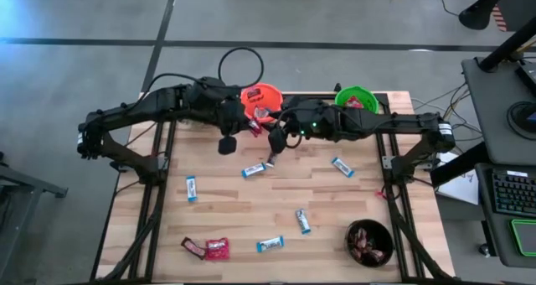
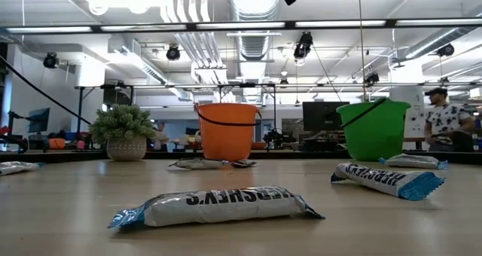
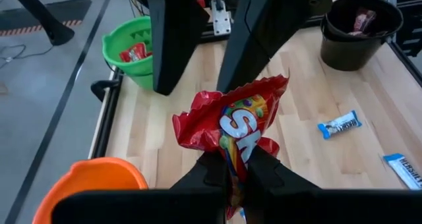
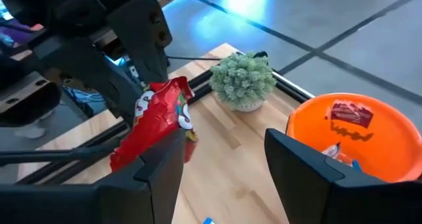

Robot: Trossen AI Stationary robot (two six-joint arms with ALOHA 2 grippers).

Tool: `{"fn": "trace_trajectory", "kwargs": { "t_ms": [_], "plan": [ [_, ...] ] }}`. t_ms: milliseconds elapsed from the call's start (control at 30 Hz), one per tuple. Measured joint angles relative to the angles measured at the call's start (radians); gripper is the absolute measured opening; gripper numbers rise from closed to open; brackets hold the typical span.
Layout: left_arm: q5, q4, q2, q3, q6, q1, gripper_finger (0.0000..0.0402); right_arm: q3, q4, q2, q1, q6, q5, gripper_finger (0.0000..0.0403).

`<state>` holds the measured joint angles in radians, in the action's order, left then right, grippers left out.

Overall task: Sort candy
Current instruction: Put the red candy into the green bucket

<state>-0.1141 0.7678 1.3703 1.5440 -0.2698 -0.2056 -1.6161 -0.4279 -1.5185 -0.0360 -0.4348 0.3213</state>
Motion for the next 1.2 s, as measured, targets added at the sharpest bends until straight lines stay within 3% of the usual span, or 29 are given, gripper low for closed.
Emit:
{"fn": "trace_trajectory", "kwargs": {
  "t_ms": [233, 433, 1200],
  "plan": [
    [0.000, 0.023, 0.013, 0.001, 0.016, -0.025, 0.0000, 0.000, 0.017, 0.002, -0.001, 0.002, -0.035, 0.0201],
    [0.062, 0.038, 0.014, 0.001, 0.017, -0.036, 0.0000, 0.000, 0.027, 0.028, 0.004, 0.006, -0.049, 0.0201],
    [0.015, -0.067, 0.048, 0.001, 0.013, -0.037, 0.0000, 0.000, 0.014, -0.005, -0.024, 0.037, -0.052, 0.0201]
  ]
}}
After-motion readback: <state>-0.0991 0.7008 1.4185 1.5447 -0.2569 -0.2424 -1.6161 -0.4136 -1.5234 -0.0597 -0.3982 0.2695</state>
